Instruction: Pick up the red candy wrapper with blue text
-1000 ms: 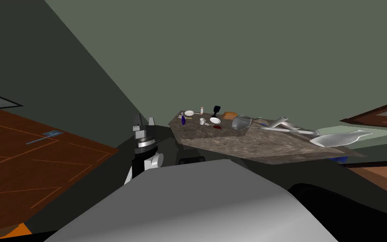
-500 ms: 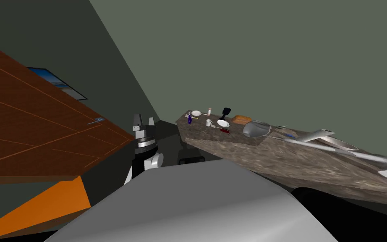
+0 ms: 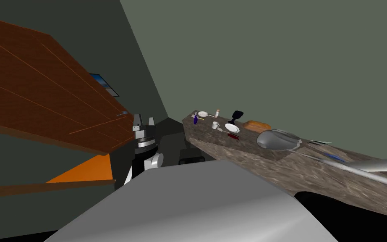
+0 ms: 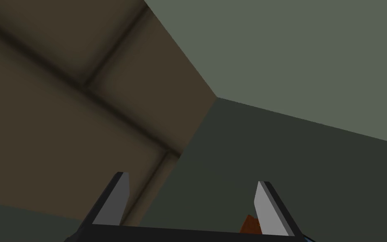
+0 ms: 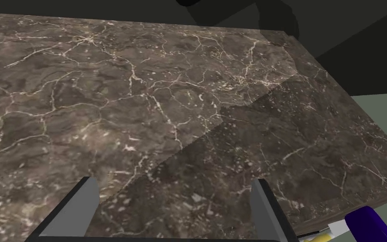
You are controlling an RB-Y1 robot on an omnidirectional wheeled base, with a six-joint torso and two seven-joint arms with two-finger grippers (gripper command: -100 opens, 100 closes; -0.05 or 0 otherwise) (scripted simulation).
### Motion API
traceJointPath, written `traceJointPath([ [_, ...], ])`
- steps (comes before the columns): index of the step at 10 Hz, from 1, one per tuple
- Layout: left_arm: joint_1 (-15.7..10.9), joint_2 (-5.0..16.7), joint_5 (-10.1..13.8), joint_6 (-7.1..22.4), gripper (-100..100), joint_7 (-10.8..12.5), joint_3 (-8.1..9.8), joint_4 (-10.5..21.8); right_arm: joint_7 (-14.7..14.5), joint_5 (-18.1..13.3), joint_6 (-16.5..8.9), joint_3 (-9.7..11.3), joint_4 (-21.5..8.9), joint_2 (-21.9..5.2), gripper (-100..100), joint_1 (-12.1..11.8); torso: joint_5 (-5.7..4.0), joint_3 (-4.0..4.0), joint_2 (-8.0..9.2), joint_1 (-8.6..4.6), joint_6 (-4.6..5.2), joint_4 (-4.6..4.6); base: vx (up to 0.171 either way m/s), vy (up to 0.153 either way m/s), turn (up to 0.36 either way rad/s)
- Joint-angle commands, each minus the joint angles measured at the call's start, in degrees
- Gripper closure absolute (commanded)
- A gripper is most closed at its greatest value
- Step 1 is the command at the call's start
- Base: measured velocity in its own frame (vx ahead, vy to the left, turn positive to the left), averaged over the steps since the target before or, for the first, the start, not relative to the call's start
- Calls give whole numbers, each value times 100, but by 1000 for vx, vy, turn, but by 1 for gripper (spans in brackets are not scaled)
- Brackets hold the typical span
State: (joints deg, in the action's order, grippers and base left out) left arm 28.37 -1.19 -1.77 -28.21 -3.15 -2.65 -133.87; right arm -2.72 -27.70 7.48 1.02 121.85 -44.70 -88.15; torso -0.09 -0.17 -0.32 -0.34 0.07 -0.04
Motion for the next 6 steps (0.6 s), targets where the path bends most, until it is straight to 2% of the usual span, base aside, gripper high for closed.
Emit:
traceJointPath([
  [1, 0, 0, 0, 0, 0, 0, 0, 0, -77, -126, 22, -91, -160, -178, -100, -286, 0, 0, 0, 0, 0, 0, 25, -42, 420],
  [2, -1, 0, 0, 0, 0, 0, 0, 0, -77, -126, 22, -91, -160, -178, -100, -382, 0, -1, -2, -5, -3, -1, 23, -42, 274],
  [3, 0, 0, 0, 0, 0, 0, 0, 0, -129, -236, -33, -129, -267, -354, -100, -583, 0, -2, -3, -3, 1, -1, 32, -41, 418],
  [4, 0, 0, 0, 0, 0, 0, 0, 0, -129, -236, -33, -129, -267, -354, -100, -617, -1, -4, -7, -5, -3, -2, 30, -46, 245],
  [6, 0, 0, 0, 0, 0, 0, 0, 0, -234, -446, -125, -216, -473, -687, -100, -986, -1, -6, -11, -6, -1, -2, 56, -63, 361],
])
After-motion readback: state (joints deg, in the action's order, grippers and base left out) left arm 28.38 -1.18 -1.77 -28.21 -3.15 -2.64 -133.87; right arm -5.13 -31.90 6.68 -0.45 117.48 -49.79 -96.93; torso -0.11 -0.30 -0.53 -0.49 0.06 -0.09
